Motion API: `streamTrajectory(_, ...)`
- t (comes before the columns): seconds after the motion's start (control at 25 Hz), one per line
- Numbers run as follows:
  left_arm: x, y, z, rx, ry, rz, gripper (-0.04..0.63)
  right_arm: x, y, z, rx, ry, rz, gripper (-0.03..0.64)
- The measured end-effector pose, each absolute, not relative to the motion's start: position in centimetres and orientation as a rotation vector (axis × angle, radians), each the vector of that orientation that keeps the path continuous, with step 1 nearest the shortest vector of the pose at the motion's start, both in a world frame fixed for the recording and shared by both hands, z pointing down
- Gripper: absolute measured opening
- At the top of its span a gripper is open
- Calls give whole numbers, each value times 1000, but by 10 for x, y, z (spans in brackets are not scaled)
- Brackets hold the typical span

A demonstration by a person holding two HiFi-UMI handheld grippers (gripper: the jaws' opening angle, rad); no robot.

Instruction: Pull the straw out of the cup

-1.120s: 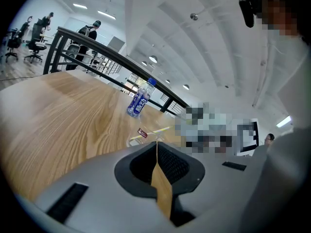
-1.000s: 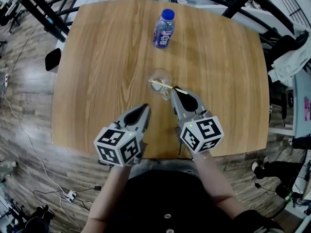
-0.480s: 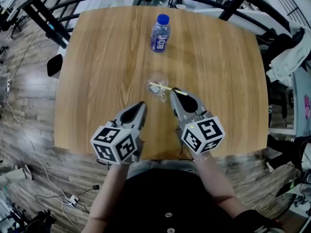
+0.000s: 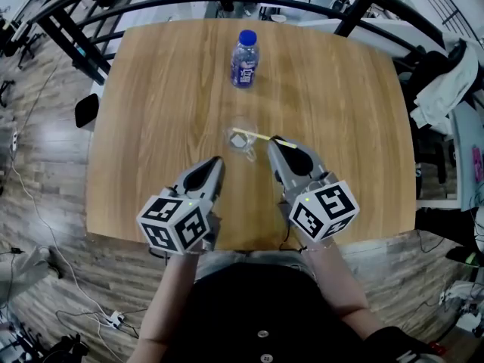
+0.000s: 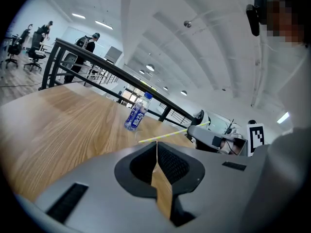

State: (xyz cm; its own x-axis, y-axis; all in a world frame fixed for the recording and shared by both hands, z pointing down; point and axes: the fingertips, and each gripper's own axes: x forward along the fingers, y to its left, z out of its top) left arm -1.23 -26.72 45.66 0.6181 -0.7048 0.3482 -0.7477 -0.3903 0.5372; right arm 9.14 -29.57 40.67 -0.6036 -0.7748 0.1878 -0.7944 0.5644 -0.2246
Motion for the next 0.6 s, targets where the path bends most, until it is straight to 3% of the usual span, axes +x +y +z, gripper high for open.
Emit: streamTrajectory(0.6, -11, -270, 420, 2256, -1133, 28, 21, 105, -287, 336, 1377, -2847, 321, 23)
